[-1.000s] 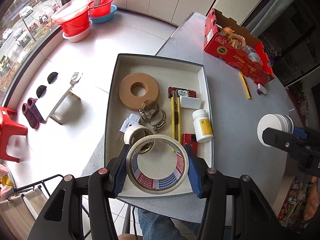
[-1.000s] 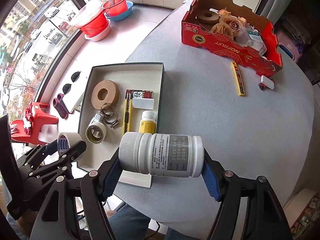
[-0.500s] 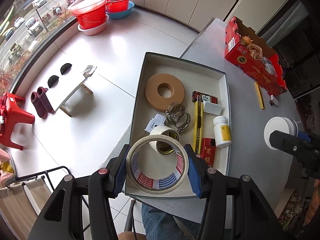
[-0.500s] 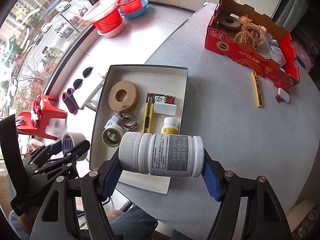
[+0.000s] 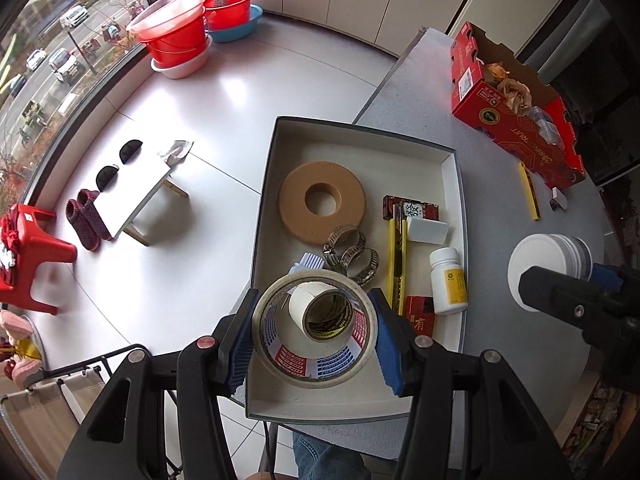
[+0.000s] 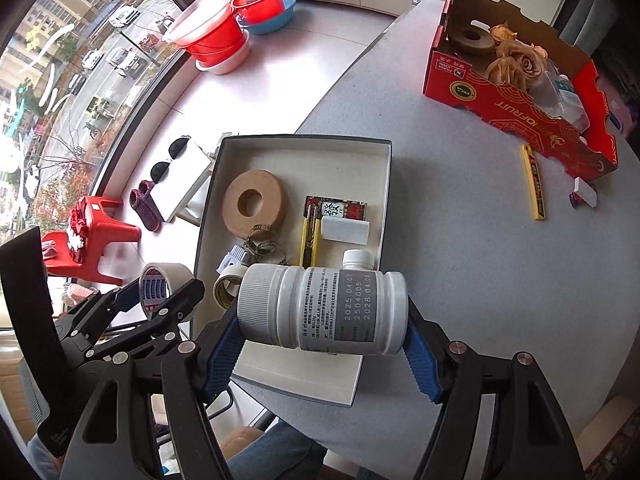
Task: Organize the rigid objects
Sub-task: 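Carry the tape roll with the left tool while the right tool carries the large pill bottle to the tray, then open the left tool releasing the tape roll while the right tool releases the pill bottle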
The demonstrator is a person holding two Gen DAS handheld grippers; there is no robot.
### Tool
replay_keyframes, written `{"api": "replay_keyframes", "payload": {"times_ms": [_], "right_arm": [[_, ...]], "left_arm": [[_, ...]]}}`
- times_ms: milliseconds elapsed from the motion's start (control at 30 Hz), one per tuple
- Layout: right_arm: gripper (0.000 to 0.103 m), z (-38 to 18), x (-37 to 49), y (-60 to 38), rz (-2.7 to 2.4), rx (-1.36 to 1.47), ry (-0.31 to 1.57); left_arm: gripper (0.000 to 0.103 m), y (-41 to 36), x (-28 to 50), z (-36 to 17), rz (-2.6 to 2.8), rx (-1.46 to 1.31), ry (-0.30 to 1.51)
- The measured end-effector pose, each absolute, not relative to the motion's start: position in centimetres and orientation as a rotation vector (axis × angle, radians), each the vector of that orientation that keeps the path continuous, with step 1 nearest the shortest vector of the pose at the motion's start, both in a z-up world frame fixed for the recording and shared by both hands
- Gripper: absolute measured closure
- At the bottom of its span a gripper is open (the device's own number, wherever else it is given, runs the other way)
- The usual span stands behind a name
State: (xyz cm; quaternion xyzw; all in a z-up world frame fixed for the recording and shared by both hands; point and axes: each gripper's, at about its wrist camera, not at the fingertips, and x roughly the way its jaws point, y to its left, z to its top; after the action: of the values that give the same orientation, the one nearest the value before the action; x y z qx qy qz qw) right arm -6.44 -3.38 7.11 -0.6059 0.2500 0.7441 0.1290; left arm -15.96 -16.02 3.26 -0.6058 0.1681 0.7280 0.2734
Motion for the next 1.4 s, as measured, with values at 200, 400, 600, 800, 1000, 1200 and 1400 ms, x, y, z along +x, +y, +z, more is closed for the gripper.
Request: {"api": "replay_keyframes", "payload": {"times_ms": [200,400,600,800,1000,1200,1400], "right_arm": [[0.03,6.3,-7.2,-2.6,2.142,-1.763,0.741],[0.03,5.4,-7.8,-2.0,2.115,-1.772,0.753],[0.03,4.4,-8.0,-2.0,2.091,-1.803,0.754],[0.03,3.7,-9.1,-1.7,2.081,-1.816,0.745],[0.03,2.3,-10.8,-1.5,2.077,-1.846,0.747],[0.03,0.5,-12.1,-1.7,2.056,-1.905,0.732],[0.021,0.1,-12.1,-1.4,2.066,-1.923,0.761]], "left_arm": [[0.047,-14.7,-16.1,2.2,1.97,-1.638,0.506],[0.047,-14.0,-16.0,0.9,1.971,-1.673,0.534],[0.047,-13.8,-16.3,0.3,1.962,-1.696,0.54],[0.047,-13.3,-17.0,-0.4,1.96,-1.707,0.548],[0.047,-12.5,-17.3,-1.4,1.942,-1.71,0.573],[0.045,-11.6,-17.0,-2.4,1.907,-1.692,0.594],[0.02,-11.5,-16.5,-2.0,1.907,-1.65,0.594]]}}
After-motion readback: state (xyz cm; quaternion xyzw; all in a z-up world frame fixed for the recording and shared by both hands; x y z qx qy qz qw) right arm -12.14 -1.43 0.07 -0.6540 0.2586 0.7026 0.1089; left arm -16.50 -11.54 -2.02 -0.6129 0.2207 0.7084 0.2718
